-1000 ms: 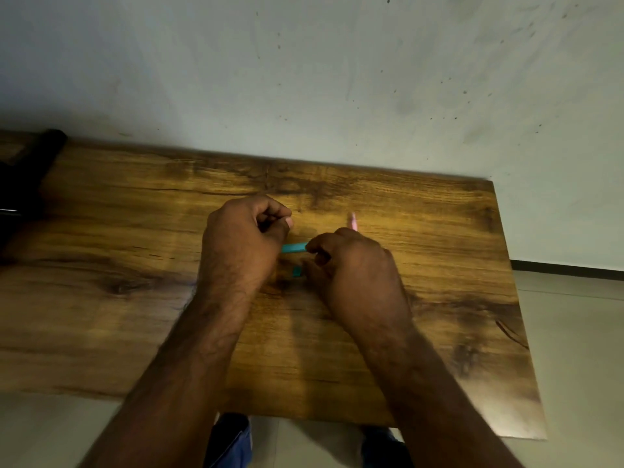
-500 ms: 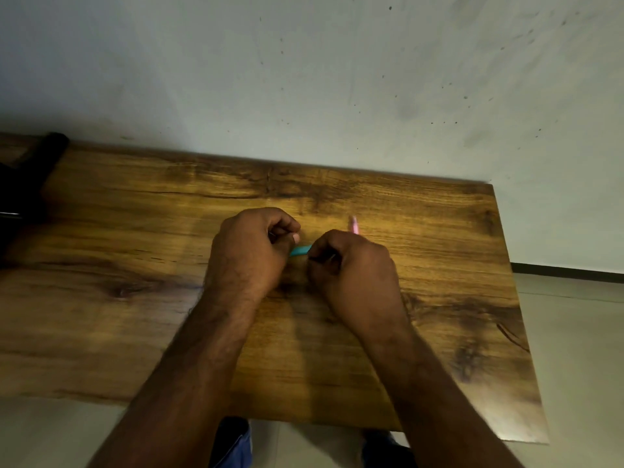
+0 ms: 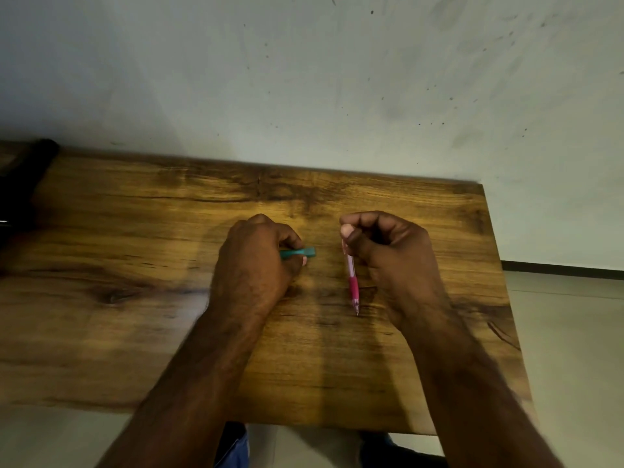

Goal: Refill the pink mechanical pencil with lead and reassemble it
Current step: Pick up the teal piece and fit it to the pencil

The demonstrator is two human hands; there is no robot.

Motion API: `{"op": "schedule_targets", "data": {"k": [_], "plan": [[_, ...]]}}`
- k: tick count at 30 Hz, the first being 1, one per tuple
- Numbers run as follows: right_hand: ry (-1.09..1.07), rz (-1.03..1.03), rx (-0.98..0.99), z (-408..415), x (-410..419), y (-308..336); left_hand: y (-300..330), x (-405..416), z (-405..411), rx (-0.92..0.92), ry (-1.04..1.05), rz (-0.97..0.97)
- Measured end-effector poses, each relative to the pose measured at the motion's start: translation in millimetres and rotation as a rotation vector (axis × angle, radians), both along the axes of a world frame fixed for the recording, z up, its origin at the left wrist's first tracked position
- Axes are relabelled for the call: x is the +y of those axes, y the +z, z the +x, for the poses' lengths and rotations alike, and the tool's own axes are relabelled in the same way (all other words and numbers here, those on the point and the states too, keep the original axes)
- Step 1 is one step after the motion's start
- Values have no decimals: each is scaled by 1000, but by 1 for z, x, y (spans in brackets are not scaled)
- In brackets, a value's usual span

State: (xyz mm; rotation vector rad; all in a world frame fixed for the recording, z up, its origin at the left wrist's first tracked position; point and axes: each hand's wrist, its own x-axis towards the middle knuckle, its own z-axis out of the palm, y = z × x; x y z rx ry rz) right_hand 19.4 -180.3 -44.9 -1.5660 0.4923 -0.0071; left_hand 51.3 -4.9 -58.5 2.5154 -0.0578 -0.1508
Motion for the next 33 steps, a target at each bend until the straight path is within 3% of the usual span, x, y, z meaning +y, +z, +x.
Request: {"op": "schedule_targets", "data": {"k": [14, 33], "plan": [[66, -41, -75, 1, -4, 2, 17, -5, -4, -199, -140, -209], [142, -196, -99, 0, -10, 6, 23, -3, -4, -249, -230, -217]]}}
